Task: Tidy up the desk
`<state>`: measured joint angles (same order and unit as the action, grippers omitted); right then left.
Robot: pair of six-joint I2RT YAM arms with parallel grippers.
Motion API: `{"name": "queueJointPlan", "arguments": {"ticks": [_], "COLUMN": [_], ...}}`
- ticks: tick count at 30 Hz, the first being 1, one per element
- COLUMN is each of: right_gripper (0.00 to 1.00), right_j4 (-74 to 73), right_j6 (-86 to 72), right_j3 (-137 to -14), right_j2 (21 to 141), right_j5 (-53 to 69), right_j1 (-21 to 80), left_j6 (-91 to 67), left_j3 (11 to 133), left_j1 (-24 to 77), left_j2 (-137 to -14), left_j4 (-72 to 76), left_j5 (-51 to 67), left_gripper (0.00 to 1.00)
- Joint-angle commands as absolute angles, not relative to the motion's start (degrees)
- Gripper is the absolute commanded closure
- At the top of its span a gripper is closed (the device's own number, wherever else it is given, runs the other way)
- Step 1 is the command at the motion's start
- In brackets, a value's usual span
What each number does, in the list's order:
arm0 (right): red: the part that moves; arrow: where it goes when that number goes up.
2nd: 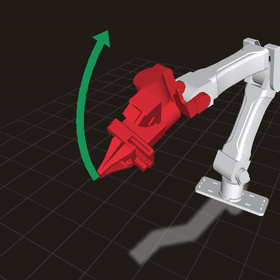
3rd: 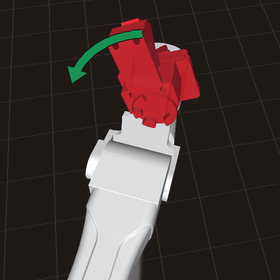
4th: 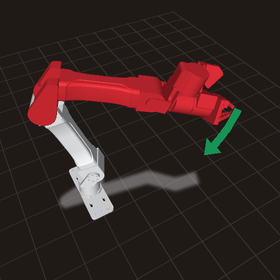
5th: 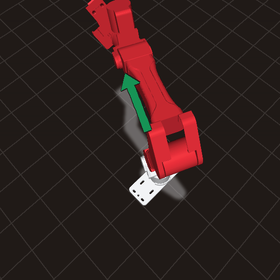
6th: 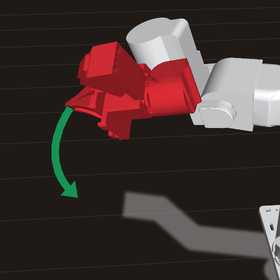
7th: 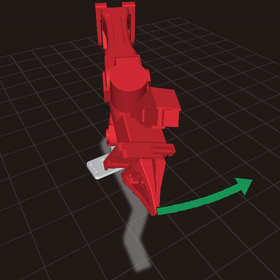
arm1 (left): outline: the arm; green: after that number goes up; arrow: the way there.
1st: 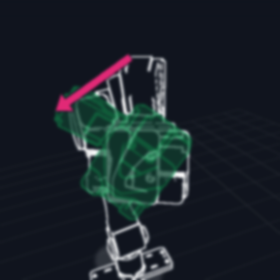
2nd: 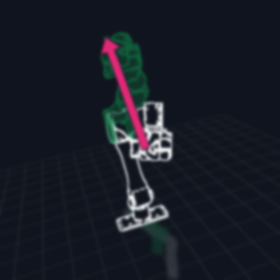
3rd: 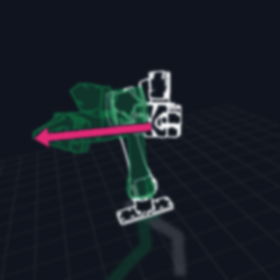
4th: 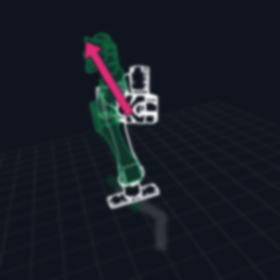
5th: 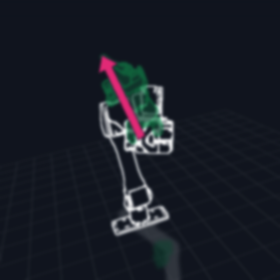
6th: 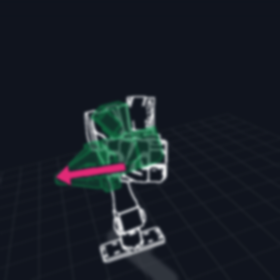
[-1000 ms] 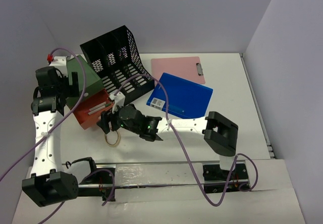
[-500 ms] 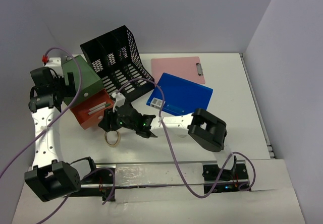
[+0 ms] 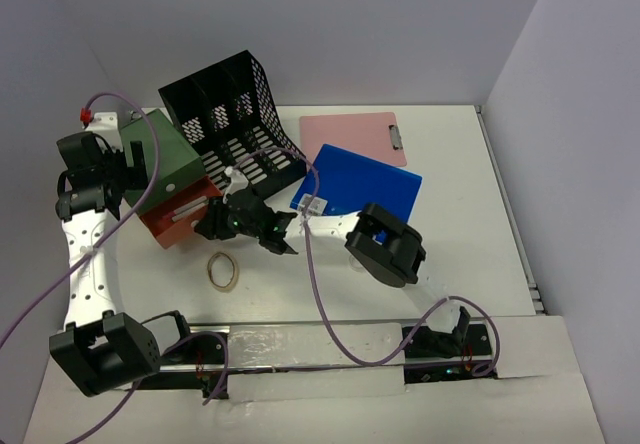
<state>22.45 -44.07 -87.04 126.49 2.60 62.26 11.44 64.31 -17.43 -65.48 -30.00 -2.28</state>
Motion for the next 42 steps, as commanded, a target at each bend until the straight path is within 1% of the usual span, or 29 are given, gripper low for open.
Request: {"name": "queueJointPlan", "arguments": {"ticks": [1, 6, 12, 16, 21, 23, 26, 28, 30, 34, 38, 42], "right_gripper": [0.58, 0.57, 0.57, 0.58, 0.58, 0.57, 0.53, 0.48, 0.4, 0.39, 0.4, 0.4], "right_j4": [23.67, 22.26, 18.46, 17.39, 16.33, 17.63, 19.59, 20.95, 21.44, 20.3, 22.51, 24.77], "right_j6": [-43.42, -44.7, -50.44, -52.43, -52.91, -52.74, -51.57, -49.66, -46.62, -44.39, -42.78, -37.28], "right_j3": [-93.96, -99.34, -107.87, -111.28, -112.15, -110.68, -108.96, -108.55, -109.46, -110.22, -106.73, -102.93], "right_j2": [128.75, 131.88, 137.08, 139.45, 139.85, 139.14, 137.52, 137.14, 137.28, 137.03, 134.56, 131.05], "right_j5": [0.22, -1.83, -3.98, -5.16, -8.21, -8.61, -9.14, -8.94, -8.18, -8.17, -7.19, -7.56], "right_j1": [61.96, 61.16, 60.1, 60.03, 59.77, 59.77, 59.97, 60.12, 60.21, 60.29, 60.43, 61.59], "left_j6": [11.86, 11.9, 12.3, 12.71, 12.85, 12.92, 13.07, 13.1, 13.01, 13.18, 13.39, 13.36], "left_j3": [63.5, 63.31, 62.38, 61.98, 61.69, 61.7, 61.5, 61.44, 61.52, 61.61, 62.36, 63.47], "left_j1": [-18.15, -18.28, -18.43, -18.54, -18.63, -18.63, -18.75, -18.86, -18.81, -18.98, -18.97, -18.98], "left_j2": [-66.05, -65.77, -65.33, -65.14, -64.76, -64.6, -64.51, -64.42, -64.32, -63.81, -63.06, -62.14], "left_j4": [-28.22, -28.36, -28.06, -27.95, -27.96, -28.12, -28.13, -28.27, -28.65, -29.18, -30.46, -31.74], "left_j5": [-0.74, 0.3, 0.59, 0.54, 1.08, 1.23, 1.38, 1.64, 2.03, 2.37, 3.77, 6.38], "left_gripper": [0.01, 0.01, 0.01, 0.01, 0.01, 0.01, 0.01, 0.01, 0.01, 0.01, 0.01, 0.01]}}
